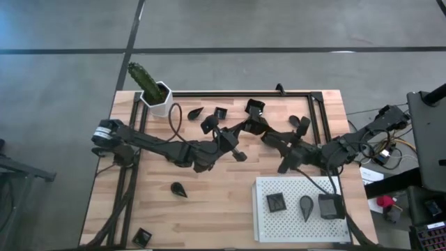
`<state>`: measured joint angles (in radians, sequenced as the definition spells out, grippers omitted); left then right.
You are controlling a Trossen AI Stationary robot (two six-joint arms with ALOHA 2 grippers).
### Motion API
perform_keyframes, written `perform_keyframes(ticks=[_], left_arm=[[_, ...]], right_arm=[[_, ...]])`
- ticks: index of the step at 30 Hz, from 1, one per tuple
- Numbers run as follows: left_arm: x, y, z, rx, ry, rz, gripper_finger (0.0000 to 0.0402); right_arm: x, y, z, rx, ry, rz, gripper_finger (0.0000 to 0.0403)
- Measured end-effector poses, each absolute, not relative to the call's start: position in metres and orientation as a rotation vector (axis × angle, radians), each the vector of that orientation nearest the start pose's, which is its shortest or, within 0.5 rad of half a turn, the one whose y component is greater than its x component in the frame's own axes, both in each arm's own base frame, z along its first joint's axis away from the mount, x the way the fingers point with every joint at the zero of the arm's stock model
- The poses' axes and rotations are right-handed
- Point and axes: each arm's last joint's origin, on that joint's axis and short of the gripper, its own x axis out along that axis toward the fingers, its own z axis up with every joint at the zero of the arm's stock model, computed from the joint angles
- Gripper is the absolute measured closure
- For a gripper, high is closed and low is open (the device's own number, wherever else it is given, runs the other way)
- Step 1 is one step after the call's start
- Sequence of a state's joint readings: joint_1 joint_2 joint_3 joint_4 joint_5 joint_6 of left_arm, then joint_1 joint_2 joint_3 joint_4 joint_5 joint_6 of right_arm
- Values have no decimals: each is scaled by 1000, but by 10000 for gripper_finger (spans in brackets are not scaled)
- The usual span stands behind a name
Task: Pick & Place Mini shaped plates
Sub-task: Stack the distorted square plate on top of the other distorted square plate on the shelf
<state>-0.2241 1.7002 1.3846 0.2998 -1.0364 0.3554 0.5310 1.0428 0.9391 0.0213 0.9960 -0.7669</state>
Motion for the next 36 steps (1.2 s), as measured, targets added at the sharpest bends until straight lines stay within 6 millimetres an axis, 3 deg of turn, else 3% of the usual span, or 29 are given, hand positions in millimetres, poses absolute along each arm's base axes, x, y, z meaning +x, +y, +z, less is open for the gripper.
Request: perform_keyframes(ticks=[16, 31, 36], left_arm=[[387, -64, 345, 337, 126, 746, 402], [386, -73, 347, 330, 103, 690, 402], [386, -73, 347, 330, 102, 686, 402]], right_arm=[[211, 70, 357, -811, 276, -516, 342], [212, 66, 357, -807, 283, -532, 342], [212, 66, 357, -789, 279, -536, 366]])
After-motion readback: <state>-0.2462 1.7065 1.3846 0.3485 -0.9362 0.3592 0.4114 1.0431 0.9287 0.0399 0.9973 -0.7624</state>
